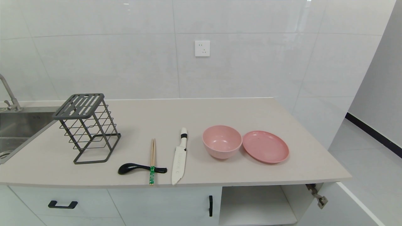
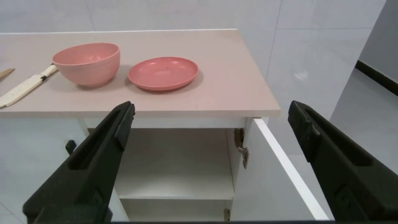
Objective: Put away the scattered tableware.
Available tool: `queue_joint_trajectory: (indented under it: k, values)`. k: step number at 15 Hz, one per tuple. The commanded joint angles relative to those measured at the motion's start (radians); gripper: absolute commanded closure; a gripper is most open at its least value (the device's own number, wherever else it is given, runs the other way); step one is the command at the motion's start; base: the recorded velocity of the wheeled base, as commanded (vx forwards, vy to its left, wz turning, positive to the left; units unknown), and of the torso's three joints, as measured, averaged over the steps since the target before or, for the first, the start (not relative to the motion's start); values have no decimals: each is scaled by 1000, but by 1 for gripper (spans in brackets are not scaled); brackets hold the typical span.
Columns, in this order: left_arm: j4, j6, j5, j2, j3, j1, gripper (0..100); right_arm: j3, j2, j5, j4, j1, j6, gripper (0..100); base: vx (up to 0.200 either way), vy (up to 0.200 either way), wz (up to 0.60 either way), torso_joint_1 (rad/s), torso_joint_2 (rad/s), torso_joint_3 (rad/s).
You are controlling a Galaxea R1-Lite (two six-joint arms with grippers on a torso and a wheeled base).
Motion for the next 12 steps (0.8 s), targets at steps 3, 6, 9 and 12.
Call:
queue_joint_trajectory:
  k: [3, 6, 9, 12]
  values:
    - [0, 0, -1, 1, 0, 0, 0, 0, 0, 0, 0, 0, 0, 0, 0, 0, 0, 0, 0, 0]
    - [0, 0, 0, 1, 0, 0, 0, 0, 0, 0, 0, 0, 0, 0, 0, 0, 0, 0, 0, 0]
    - [0, -1, 0, 1, 0, 0, 0, 0, 0, 0, 0, 0, 0, 0, 0, 0, 0, 0, 0, 0]
    - [0, -1, -1, 1, 0, 0, 0, 0, 0, 0, 0, 0, 0, 0, 0, 0, 0, 0, 0, 0]
